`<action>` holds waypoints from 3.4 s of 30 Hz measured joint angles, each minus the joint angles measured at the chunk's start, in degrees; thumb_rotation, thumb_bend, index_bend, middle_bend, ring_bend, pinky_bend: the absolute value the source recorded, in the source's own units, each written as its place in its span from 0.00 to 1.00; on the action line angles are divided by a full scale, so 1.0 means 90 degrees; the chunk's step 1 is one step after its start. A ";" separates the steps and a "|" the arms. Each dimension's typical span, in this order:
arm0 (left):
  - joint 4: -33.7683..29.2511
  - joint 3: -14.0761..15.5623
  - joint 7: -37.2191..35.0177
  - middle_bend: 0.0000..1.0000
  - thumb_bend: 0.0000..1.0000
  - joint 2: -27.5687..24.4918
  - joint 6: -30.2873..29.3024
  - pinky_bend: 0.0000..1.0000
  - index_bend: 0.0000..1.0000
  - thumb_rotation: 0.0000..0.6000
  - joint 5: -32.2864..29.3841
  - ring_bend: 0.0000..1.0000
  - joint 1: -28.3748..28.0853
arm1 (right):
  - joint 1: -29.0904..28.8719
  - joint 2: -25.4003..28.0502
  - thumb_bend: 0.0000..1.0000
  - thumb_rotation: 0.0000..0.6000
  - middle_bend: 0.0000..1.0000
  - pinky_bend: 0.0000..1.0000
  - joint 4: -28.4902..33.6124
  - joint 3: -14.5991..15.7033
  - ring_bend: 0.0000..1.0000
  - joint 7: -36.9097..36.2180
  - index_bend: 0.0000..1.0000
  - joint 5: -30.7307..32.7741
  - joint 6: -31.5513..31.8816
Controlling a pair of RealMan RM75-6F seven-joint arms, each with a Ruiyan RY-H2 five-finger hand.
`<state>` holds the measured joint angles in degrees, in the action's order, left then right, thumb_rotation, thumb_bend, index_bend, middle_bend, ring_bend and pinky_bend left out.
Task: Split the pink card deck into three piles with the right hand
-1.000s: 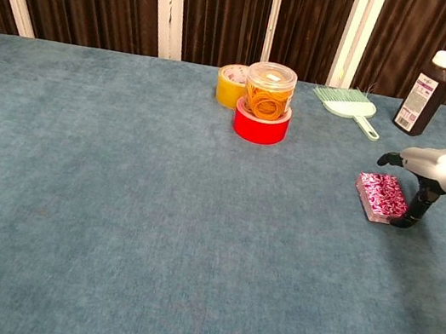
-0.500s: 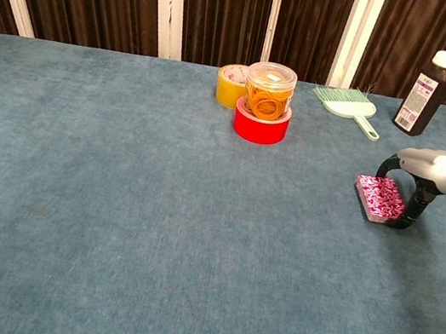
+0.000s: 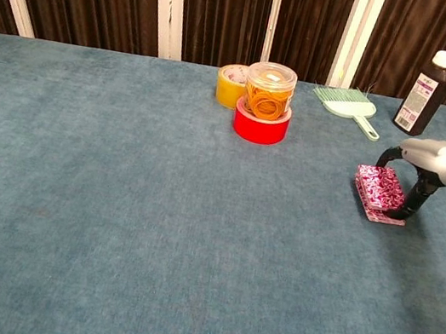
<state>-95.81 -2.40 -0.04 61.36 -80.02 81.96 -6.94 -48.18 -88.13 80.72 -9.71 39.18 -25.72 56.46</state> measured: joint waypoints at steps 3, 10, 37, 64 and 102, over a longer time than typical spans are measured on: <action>-0.0002 0.0008 -0.0006 0.00 0.00 -0.0004 -0.0001 0.04 0.00 1.00 0.0018 0.00 0.0000 | 0.0055 0.0156 0.28 1.00 0.12 0.00 0.0154 -0.0013 0.00 -0.0050 0.44 -0.0060 0.0057; -0.0020 0.0026 -0.0010 0.00 0.00 -0.0002 -0.0028 0.04 0.00 1.00 0.0058 0.00 0.0011 | 0.0269 0.0513 0.28 1.00 0.12 0.00 0.0229 0.0030 0.00 -0.0215 0.44 -0.0053 0.0059; -0.0087 0.0044 0.0073 0.00 0.00 -0.0007 0.0016 0.04 0.00 1.00 0.0005 0.00 0.0012 | 0.0542 0.0533 0.28 1.00 0.00 0.00 -0.0645 0.0295 0.00 -0.0249 0.06 0.0327 -0.0510; -0.0092 0.0022 0.0010 0.00 0.00 -0.0023 0.0024 0.04 0.00 1.00 -0.0038 0.00 0.0013 | 0.0303 0.0601 0.28 1.00 0.00 0.00 0.0293 0.0226 0.00 0.0000 0.00 -0.0009 -0.0233; -0.0111 0.0005 -0.0247 0.00 0.00 -0.0113 0.0148 0.04 0.00 1.00 -0.0103 0.00 -0.0023 | -0.0281 -0.0073 0.28 1.00 0.00 0.00 -0.0392 0.0269 0.00 0.0513 0.15 0.0654 -0.0450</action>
<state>-96.80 -2.36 -2.26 60.33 -78.68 81.03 -7.15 -50.71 -88.79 77.19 -7.29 43.79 -19.83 52.42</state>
